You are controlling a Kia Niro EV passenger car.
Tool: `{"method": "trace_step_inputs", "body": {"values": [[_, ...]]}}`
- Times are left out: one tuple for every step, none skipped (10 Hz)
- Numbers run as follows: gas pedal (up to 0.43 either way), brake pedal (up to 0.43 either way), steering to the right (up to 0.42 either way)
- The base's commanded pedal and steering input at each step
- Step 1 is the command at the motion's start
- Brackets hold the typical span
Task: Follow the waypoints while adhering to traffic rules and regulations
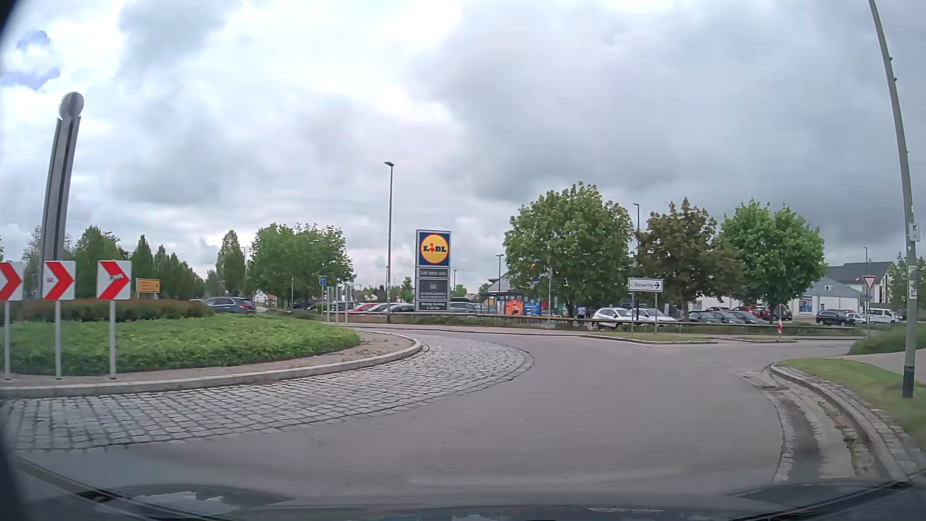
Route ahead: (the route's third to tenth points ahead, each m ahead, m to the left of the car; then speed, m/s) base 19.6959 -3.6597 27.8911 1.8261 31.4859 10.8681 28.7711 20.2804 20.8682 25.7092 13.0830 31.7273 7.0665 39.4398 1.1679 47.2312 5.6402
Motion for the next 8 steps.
{"method": "trace_step_inputs", "body": {"values": [[0.169, 0.006, 0.238], [0.169, 0.012, 0.245], [0.169, 0.012, 0.245], [0.169, 0.012, 0.239], [0.169, 0.006, 0.222], [0.169, 0.012, 0.202], [0.169, 0.012, 0.182], [0.169, 0.012, 0.147]]}}
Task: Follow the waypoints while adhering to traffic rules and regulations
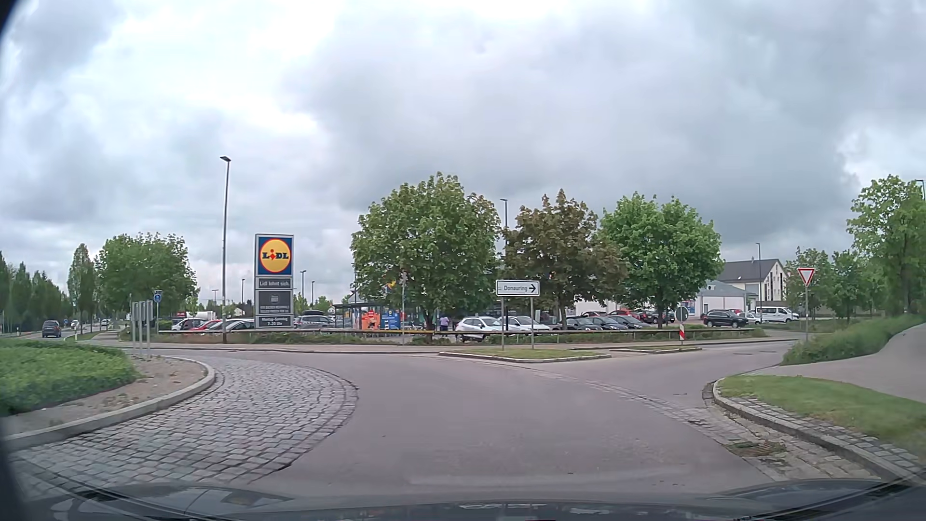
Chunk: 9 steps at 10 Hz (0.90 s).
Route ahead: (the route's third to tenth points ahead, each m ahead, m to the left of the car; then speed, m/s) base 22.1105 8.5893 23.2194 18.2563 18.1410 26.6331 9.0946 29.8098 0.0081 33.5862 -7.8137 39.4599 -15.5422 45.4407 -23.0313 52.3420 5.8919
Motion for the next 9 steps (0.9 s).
{"method": "trace_step_inputs", "body": {"values": [[0.169, 0.006, 0.105], [0.169, 0.012, 0.076], [0.169, 0.012, 0.038], [0.157, 0.006, -0.005], [0.157, 0.012, -0.047], [0.157, 0.012, -0.084], [0.15, 0.006, -0.123], [0.138, 0.006, -0.161], [0.138, 0.006, -0.188]]}}
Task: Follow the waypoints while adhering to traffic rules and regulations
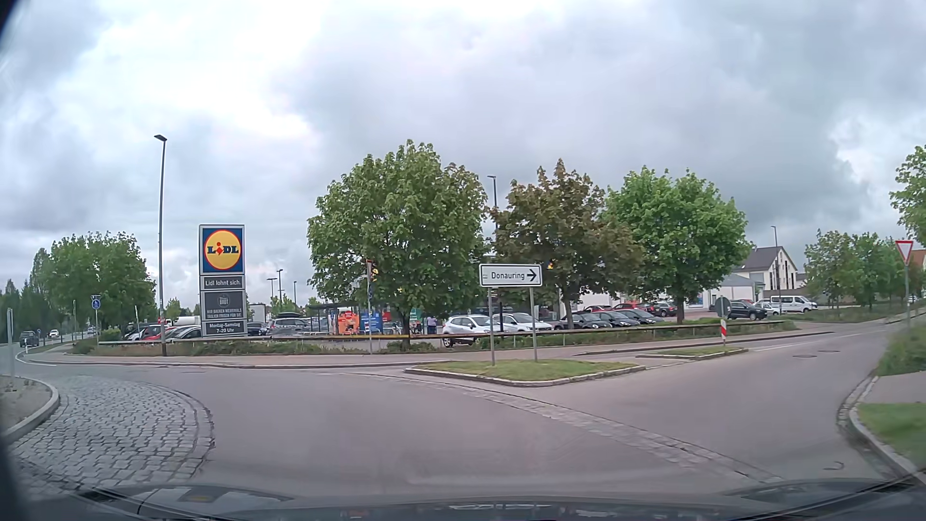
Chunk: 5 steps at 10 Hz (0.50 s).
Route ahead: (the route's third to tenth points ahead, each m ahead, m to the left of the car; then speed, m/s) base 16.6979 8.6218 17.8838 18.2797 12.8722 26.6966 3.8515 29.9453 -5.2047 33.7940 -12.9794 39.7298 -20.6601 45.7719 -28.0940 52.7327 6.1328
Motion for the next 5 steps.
{"method": "trace_step_inputs", "body": {"values": [[0.138, 0.012, -0.211], [0.138, 0.006, -0.232], [0.138, 0.012, -0.245], [0.138, 0.012, -0.258], [0.15, 0.006, -0.261]]}}
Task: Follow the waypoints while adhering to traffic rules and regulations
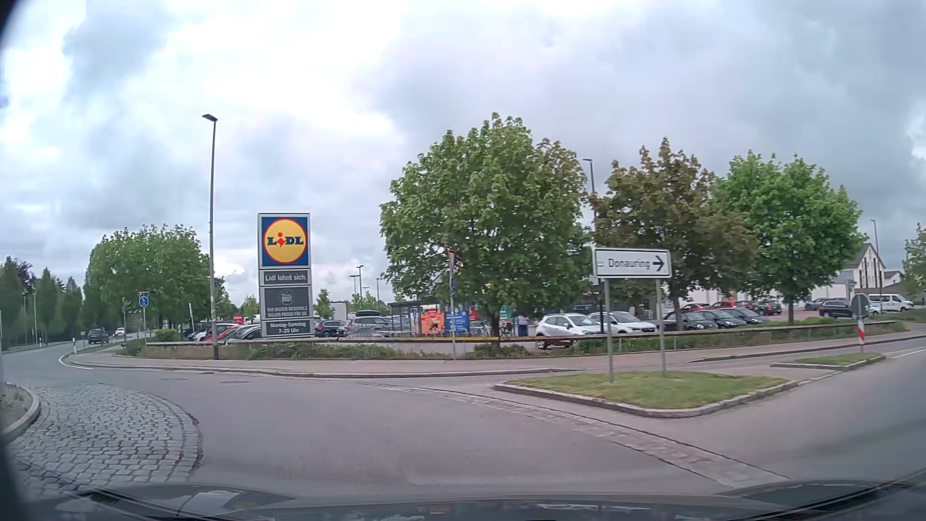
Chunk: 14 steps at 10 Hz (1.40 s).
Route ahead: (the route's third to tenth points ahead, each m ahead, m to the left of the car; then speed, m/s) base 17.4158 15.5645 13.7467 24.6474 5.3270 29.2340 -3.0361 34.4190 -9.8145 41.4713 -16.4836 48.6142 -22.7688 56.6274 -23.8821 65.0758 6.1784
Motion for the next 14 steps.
{"method": "trace_step_inputs", "body": {"values": [[0.15, 0.006, -0.261], [0.15, 0.006, -0.261], [0.15, 0.006, -0.264], [0.15, 0.006, -0.268], [0.15, 0.006, -0.274], [0.15, 0.006, -0.281], [0.15, 0.012, -0.288], [0.138, 0.006, -0.291], [0.138, 0.006, -0.294], [0.138, 0.006, -0.3], [0.13, 0.006, -0.306], [0.13, 0.006, -0.308], [0.13, 0.006, -0.31], [0.13, 0.006, -0.311]]}}
